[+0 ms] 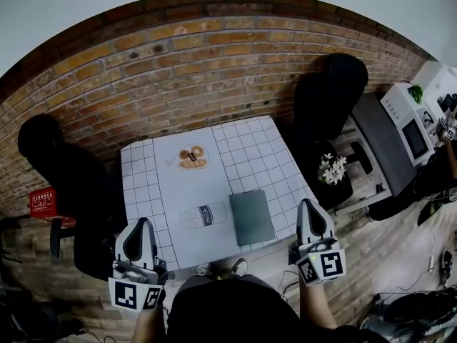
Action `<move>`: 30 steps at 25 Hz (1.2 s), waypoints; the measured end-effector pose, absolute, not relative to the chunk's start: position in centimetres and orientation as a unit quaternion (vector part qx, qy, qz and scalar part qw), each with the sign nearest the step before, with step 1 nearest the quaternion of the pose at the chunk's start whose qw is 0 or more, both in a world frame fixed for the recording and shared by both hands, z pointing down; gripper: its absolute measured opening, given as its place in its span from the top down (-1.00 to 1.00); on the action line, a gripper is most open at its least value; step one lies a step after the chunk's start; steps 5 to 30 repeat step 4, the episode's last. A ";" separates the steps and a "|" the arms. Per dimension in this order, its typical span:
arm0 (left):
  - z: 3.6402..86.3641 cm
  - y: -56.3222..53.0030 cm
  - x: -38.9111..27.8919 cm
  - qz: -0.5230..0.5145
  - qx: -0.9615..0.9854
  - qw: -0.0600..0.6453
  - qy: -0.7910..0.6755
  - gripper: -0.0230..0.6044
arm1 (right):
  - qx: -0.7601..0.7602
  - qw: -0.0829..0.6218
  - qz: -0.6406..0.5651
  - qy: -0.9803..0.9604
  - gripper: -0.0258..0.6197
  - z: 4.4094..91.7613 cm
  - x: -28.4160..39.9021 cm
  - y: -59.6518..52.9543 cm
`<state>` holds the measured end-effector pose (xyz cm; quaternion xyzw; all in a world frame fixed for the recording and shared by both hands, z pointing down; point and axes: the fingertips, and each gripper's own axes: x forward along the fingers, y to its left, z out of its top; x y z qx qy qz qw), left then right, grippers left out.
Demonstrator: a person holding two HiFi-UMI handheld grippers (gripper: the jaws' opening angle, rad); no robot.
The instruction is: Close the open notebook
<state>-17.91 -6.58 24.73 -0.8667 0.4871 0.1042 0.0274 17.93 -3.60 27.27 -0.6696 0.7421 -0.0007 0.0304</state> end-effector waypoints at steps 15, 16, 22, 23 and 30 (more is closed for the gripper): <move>24.8 -6.6 -17.7 0.104 -0.868 0.029 0.485 0.85 | -0.667 0.032 0.002 0.744 0.88 27.2 17.8 -3.9; 24.8 -6.6 -17.7 0.104 -0.868 0.029 0.485 0.85 | -0.667 0.032 0.002 0.744 0.88 27.2 17.8 -3.9; 24.8 -6.6 -17.7 0.104 -0.868 0.029 0.485 0.85 | -0.667 0.032 0.002 0.744 0.88 27.2 17.8 -3.9; 24.8 -6.6 -17.7 0.104 -0.868 0.029 0.485 0.85 | -0.667 0.032 0.002 0.744 0.88 27.2 17.8 -3.9; 24.8 -6.6 -17.7 0.104 -0.868 0.029 0.485 0.85 | -0.667 0.032 0.002 0.744 0.88 27.2 17.8 -3.9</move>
